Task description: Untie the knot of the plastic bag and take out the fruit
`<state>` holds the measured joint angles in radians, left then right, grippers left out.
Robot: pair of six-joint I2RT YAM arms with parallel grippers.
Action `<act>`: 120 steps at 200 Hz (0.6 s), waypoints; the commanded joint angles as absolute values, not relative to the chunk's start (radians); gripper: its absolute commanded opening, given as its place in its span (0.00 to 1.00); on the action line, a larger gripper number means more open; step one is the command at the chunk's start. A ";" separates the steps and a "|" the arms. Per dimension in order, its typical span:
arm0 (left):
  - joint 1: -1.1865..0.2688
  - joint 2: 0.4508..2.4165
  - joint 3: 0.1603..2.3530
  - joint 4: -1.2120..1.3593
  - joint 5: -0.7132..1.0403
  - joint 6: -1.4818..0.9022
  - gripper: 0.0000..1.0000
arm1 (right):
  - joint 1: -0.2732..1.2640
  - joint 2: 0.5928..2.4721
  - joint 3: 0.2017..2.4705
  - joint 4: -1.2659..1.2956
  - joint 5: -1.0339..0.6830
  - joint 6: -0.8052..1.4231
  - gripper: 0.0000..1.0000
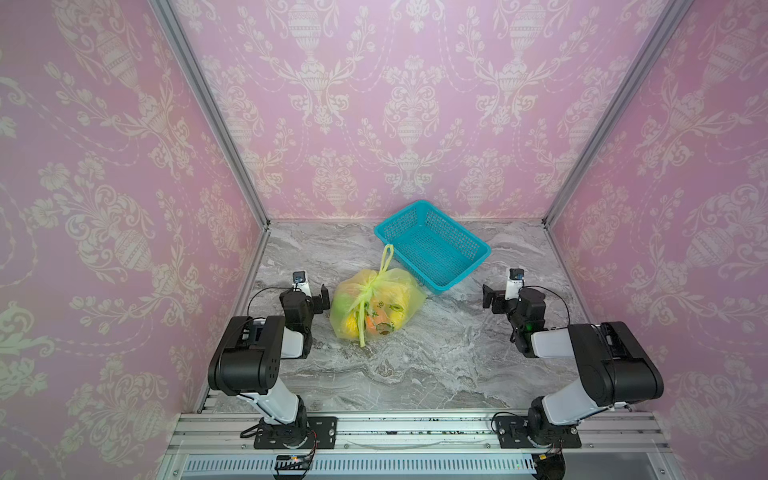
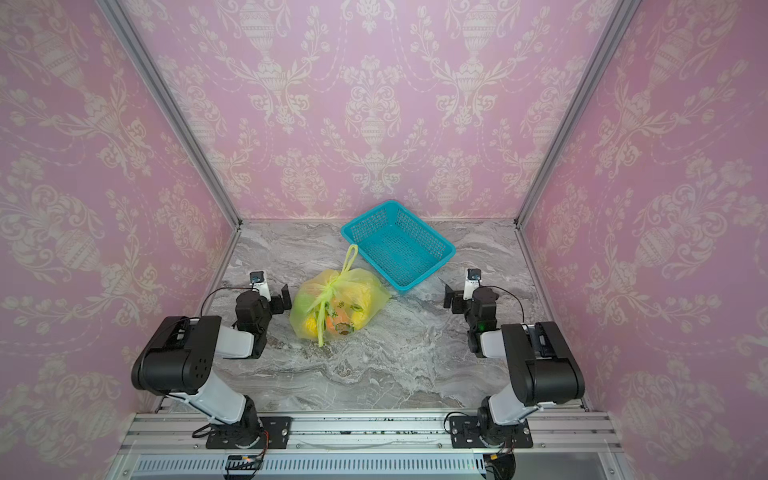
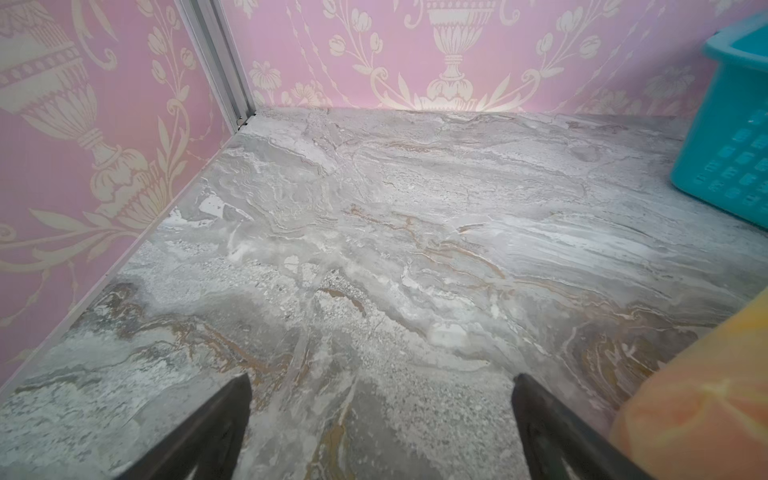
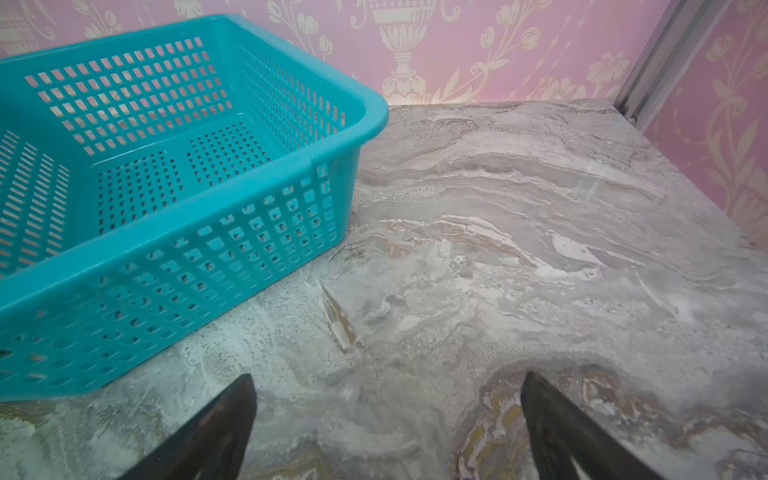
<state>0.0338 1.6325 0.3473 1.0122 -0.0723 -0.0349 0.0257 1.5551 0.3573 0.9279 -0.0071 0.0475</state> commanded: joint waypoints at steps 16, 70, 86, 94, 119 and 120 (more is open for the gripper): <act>0.037 1.635 0.357 1.007 -0.052 -0.017 0.99 | 0.023 1.540 0.367 0.927 0.006 0.028 1.00; 0.037 1.635 0.357 1.008 -0.051 -0.018 0.99 | 0.023 1.539 0.366 0.928 0.006 0.028 1.00; 0.037 1.635 0.358 1.008 -0.050 -0.017 0.99 | 0.024 1.539 0.366 0.928 0.006 0.028 1.00; 0.037 1.635 0.358 1.008 -0.050 -0.016 0.99 | 0.023 1.540 0.366 0.928 0.006 0.028 1.00; 0.037 1.635 0.357 1.008 -0.051 -0.015 0.99 | 0.025 1.537 0.364 0.932 0.012 0.027 1.00; 0.037 1.635 0.357 1.008 -0.051 -0.015 0.99 | 0.026 1.536 0.365 0.931 0.014 0.027 1.00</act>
<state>0.0338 1.6325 0.3473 1.0122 -0.0719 -0.0349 0.0261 1.5551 0.3573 0.9279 -0.0067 0.0475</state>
